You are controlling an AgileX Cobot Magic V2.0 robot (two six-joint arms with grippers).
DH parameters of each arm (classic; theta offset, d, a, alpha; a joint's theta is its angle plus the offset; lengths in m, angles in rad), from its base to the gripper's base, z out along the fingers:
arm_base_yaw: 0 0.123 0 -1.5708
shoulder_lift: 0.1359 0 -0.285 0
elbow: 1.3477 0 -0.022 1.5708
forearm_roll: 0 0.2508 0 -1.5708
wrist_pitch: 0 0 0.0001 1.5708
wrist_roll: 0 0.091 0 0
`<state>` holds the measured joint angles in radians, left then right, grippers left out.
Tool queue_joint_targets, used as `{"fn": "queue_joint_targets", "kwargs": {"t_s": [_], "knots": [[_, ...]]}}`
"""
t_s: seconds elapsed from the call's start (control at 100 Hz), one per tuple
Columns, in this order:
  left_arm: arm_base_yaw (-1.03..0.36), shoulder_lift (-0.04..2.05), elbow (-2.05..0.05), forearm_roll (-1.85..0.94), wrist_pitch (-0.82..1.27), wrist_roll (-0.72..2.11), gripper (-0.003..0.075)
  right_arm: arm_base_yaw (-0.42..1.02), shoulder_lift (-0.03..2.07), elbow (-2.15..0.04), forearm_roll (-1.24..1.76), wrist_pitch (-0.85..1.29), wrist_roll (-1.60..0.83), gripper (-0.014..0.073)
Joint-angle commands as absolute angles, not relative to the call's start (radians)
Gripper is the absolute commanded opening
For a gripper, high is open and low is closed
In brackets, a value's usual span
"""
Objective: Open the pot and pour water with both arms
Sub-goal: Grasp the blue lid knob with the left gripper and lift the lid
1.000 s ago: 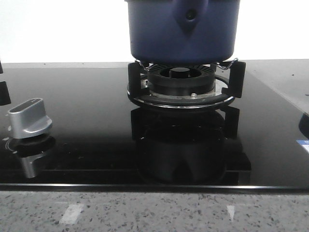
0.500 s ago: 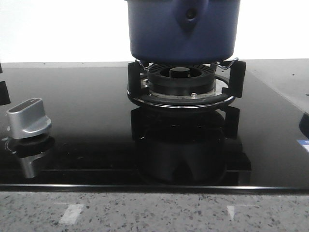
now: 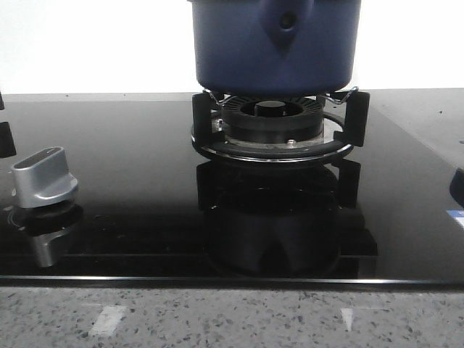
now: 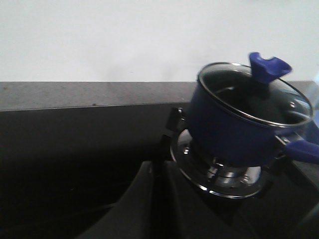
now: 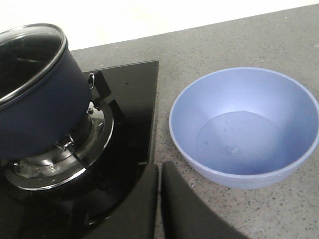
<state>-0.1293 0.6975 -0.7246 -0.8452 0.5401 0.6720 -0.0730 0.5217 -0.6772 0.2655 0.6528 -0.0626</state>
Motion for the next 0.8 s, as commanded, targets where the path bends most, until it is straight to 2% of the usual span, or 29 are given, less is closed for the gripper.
{"fn": "queue_joint_targets", "kwargs": {"t_s": [0.0, 0.07, 0.11, 0.18, 0.26, 0.33, 0.56, 0.79], "knots": [[-0.163, 0.762, -0.781, -1.037, 0.52, 0.84, 0.001, -0.067, 0.539, -0.714, 0.264, 0.599, -0.09, 0.0122], [-0.187, 0.815, -0.799, -1.151, 0.523, 0.96, 0.0073, -0.065, 0.539, -0.714, 0.264, 0.599, -0.09, 0.0294], [-0.2, 0.853, -0.815, -1.212, 0.535, 1.048, 0.0134, -0.065, 0.539, -0.714, 0.264, 0.597, -0.09, 0.039], [-0.221, 0.911, -0.836, -1.294, 0.55, 1.153, 0.0221, -0.065, 0.539, -0.714, 0.264, 0.59, -0.09, 0.0473], [-0.244, 0.986, -0.862, -1.404, 0.586, 1.289, 0.0331, -0.065, 0.539, -0.714, 0.264, 0.59, -0.09, 0.0475], [-0.27, 1.062, -0.89, -1.489, 0.618, 1.414, 0.0384, -0.065, 0.539, -0.714, 0.264, 0.59, -0.09, 0.0476], [-0.348, 1.326, -1.069, -1.573, 0.675, 1.569, 0.04, -0.065, 0.539, -0.714, 0.264, 0.59, -0.09, 0.0476], [-0.359, 1.544, -1.298, -1.579, 0.781, 1.569, 0.0487, -0.065, 0.539, -0.714, 0.264, 0.592, -0.09, 0.0476]]}}
